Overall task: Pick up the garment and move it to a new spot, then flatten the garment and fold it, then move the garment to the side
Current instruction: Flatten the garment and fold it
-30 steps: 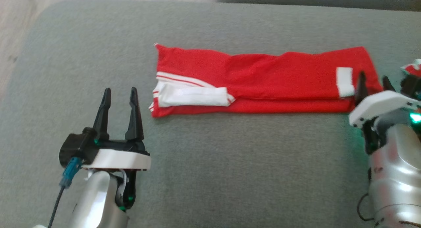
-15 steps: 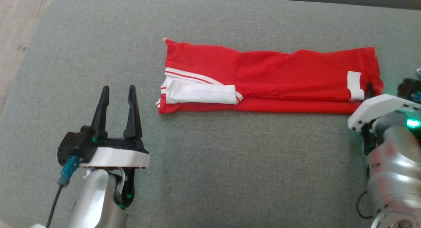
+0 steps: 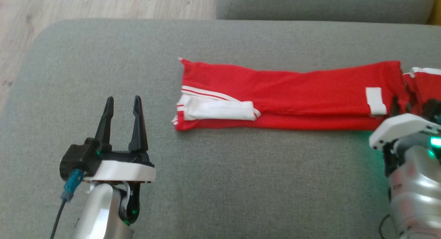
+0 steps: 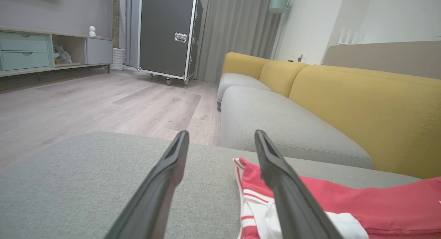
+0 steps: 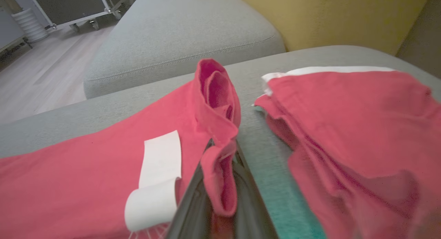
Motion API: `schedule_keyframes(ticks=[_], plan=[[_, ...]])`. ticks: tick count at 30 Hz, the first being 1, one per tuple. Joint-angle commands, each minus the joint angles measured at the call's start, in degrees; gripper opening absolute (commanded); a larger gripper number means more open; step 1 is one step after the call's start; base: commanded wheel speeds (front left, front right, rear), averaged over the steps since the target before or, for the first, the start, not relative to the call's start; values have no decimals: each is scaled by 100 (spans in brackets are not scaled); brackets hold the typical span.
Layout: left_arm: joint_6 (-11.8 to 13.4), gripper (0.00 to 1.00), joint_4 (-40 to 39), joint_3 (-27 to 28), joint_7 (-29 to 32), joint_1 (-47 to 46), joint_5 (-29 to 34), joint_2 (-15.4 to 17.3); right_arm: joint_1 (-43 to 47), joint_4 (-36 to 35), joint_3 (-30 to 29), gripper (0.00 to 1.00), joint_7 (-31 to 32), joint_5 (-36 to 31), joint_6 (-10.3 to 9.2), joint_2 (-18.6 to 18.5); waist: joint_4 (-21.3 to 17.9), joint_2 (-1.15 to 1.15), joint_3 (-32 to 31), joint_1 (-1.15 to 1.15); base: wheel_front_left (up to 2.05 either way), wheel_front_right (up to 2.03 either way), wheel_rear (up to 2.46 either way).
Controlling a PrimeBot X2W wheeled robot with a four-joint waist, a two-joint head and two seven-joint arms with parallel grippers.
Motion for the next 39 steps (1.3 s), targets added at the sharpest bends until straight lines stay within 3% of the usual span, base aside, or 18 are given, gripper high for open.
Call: schedule_keyframes(ticks=[1,8,17,24,30,39], plan=[[-5,100,-153,205,-28,-68,34,48,-56,-221,124,0,-100,47,-4,-127,-48,0,-113,0,0,0,0],[9,100,-136,114,-28,13,9,47,-68,-271,270,0,-116,129,-4,-64,50,0,-302,0,0,0,0],[28,100,-182,113,-28,89,66,47,-431,-23,1016,0,-198,579,-4,150,447,0,-528,0,0,0,0],[3,100,-127,-19,-28,24,87,47,-1112,714,3113,0,-296,2477,-4,157,1009,0,-540,0,0,0,0],[-11,100,-84,-120,-28,-135,59,47,-815,-77,5045,0,-61,4089,-4,158,1432,0,-417,0,0,0,0],[31,100,-49,-411,-28,-255,-61,47,-589,-126,6055,0,2,4894,-4,158,1987,0,-280,0,0,0,0]])
